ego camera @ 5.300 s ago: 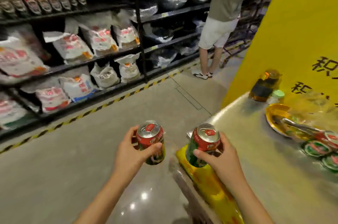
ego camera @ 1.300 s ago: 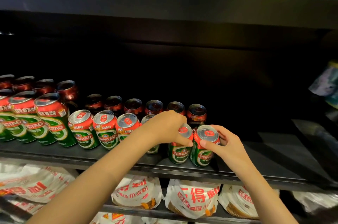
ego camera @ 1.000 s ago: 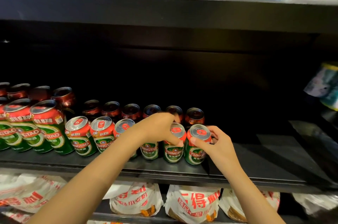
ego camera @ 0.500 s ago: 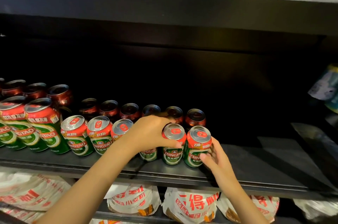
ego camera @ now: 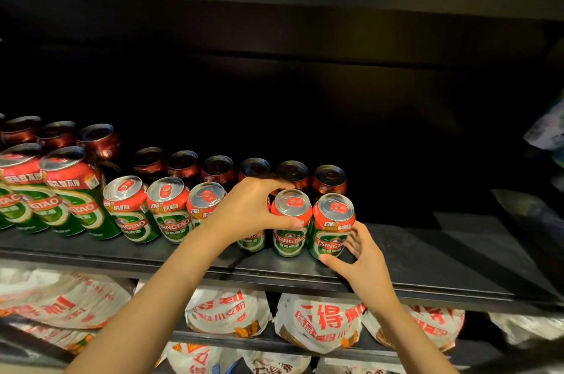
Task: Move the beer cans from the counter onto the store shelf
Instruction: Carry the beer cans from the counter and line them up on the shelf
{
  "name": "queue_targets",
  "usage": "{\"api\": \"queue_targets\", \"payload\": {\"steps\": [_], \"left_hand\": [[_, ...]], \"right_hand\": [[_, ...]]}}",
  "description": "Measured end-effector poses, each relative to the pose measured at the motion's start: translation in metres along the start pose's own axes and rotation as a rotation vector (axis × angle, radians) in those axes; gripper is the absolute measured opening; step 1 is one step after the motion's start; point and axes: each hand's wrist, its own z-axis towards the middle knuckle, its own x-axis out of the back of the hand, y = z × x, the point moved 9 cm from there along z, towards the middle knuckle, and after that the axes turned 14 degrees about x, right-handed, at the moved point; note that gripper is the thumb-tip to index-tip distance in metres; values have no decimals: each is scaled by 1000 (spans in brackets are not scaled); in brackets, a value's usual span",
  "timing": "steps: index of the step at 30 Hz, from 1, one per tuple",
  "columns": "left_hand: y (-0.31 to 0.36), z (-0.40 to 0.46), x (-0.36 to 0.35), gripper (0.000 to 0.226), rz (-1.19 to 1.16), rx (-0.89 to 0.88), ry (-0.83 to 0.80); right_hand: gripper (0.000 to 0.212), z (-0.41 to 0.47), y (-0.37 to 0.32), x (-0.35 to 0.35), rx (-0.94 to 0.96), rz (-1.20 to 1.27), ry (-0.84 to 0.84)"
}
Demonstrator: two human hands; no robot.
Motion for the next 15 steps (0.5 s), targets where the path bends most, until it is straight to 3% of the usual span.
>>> {"api": "queue_targets", "payload": {"steps": [7, 15], "left_hand": [[3, 0, 0, 65, 63, 4, -15], [20, -10, 12, 56, 310, -6, 26]], "right_hand": [[72, -2, -2, -1, -27, -40, -13], [75, -12, -29, 9, -26, -172, -102]]}}
